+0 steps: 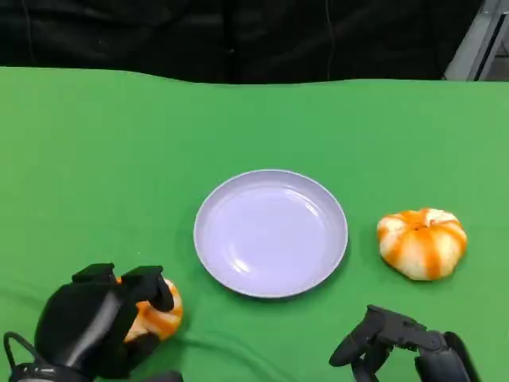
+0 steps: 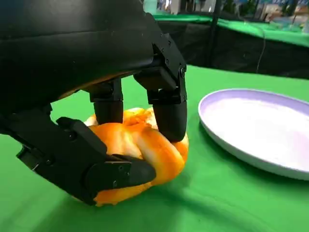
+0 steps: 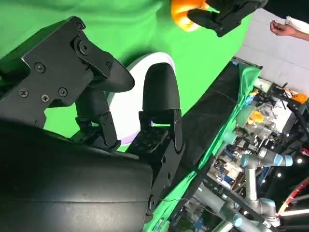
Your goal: Grasp the bread from the table and place it into the plate.
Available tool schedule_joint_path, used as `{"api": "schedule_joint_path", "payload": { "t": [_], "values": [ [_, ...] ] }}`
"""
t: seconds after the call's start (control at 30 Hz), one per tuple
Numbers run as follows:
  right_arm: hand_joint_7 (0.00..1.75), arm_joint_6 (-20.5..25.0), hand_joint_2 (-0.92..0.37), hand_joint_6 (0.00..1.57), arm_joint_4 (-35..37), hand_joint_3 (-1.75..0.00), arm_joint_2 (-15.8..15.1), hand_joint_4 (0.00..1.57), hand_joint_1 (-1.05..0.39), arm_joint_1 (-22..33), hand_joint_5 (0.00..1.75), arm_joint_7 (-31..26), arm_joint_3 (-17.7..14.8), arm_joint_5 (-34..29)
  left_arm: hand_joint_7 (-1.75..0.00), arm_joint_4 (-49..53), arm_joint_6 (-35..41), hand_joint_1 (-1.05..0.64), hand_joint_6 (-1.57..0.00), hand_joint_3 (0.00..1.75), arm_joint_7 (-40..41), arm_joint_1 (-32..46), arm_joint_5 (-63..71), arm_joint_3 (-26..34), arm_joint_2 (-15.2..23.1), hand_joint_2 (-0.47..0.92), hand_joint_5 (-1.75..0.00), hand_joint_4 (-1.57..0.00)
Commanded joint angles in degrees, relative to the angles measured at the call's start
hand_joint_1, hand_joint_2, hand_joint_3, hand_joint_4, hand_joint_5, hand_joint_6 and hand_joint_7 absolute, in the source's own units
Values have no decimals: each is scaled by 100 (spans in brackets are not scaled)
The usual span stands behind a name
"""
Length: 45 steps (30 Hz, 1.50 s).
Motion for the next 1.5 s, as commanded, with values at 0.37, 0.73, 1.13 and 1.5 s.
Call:
{"api": "schedule_joint_path", "payload": {
  "t": [0.37,0.73,1.13,1.5],
  "values": [
    [113,48,-39,87,10,-121,-44,82,-9,-8,151,-85,-6,-20,-123,43,-853,-7,-92,125,978,-62,-25,178,41,35,-174,-88],
    [112,78,-38,87,28,-121,-22,82,-9,-14,151,-124,45,-58,-136,194,-1272,-9,-89,138,849,-916,3,-121,-217,28,-175,-91],
    [110,72,-37,88,-35,-121,-17,81,-6,57,149,-167,123,-33,-155,1765,-1428,-13,-83,138,851,-2379,-43,-716,-956,26,-175,-93],
    [112,51,-35,87,-61,-127,30,78,-1,81,151,-63,249,181,-41,2122,-615,-32,-32,52,252,-2883,166,-1123,-1268,68,-86,-23]
  ]
}}
